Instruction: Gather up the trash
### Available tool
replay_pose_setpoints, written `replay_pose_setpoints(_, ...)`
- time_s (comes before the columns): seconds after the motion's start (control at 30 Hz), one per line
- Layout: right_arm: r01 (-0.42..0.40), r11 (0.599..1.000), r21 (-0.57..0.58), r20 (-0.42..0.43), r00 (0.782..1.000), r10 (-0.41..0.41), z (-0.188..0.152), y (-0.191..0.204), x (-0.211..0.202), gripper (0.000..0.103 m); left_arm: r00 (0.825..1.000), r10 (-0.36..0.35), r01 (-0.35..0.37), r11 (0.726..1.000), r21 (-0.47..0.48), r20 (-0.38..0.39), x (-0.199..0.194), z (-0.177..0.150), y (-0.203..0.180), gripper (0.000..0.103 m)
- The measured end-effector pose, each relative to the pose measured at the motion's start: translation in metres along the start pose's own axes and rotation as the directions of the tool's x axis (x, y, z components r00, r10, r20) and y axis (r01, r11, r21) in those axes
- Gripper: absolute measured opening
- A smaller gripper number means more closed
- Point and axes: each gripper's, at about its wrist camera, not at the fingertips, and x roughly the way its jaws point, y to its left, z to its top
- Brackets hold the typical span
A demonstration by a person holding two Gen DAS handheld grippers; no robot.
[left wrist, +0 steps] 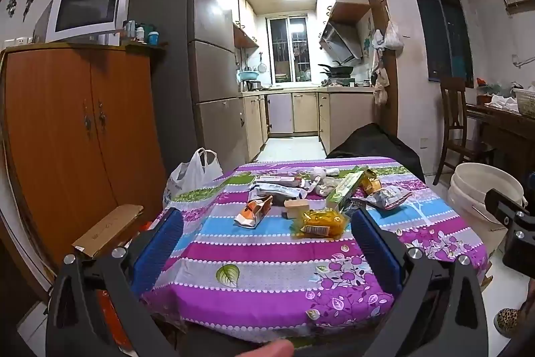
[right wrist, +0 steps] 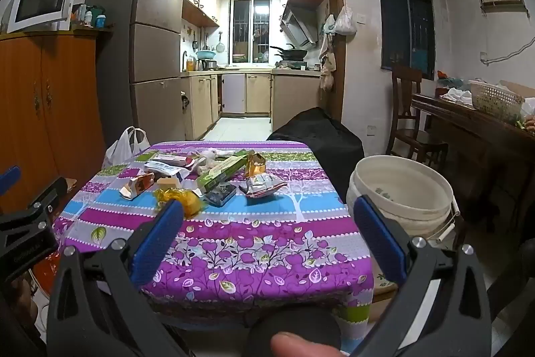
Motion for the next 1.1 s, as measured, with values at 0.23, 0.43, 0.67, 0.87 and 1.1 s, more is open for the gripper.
replay_pose_setpoints(0.23, 0.005, 1.000, -0.002, 0.004, 1.000, -0.005, -0.001, 0.000, 0.000, 0.098, 1.000, -0.011, 0.011, 1.000, -0.010, -0.002, -0.001, 0.001, 0.001, 0.100)
replay_pose_setpoints(0.43, 0.006, 1.000, -0.002, 0.006, 1.000, -0.006, -0.001, 0.000, -0.002, 0.098, 1.000, -0.006, 0.006, 1.000, -0.005, 0.001, -0.004, 0.001, 0.001, 0.100)
replay_pose_setpoints(0.67, 0.016, 0.999, 0.035, 0.037, 0.999, -0.017, 0.000, -0.003, -0.001, 0.098, 0.999, 0.018, -0.020, 0.999, -0.044, -0.045, 0.007, -0.002, 0.007, 0.100)
replay_pose_setpoints(0.87, 0.001, 0.997, 0.077, 0.065, 0.998, -0.006, -0.003, -0.008, 0.000, 0.098, 0.997, 0.032, -0.035, 0.998, -0.047, -0.069, 0.008, -0.004, 0.006, 0.100)
replay_pose_setpoints(1.1, 0.028, 0.998, 0.057, 0.094, 0.995, -0.033, -0.004, -0.006, 0.000, 0.098, 0.994, -0.012, 0.004, 0.997, -0.072, -0.111, 0.011, -0.017, 0.011, 0.100)
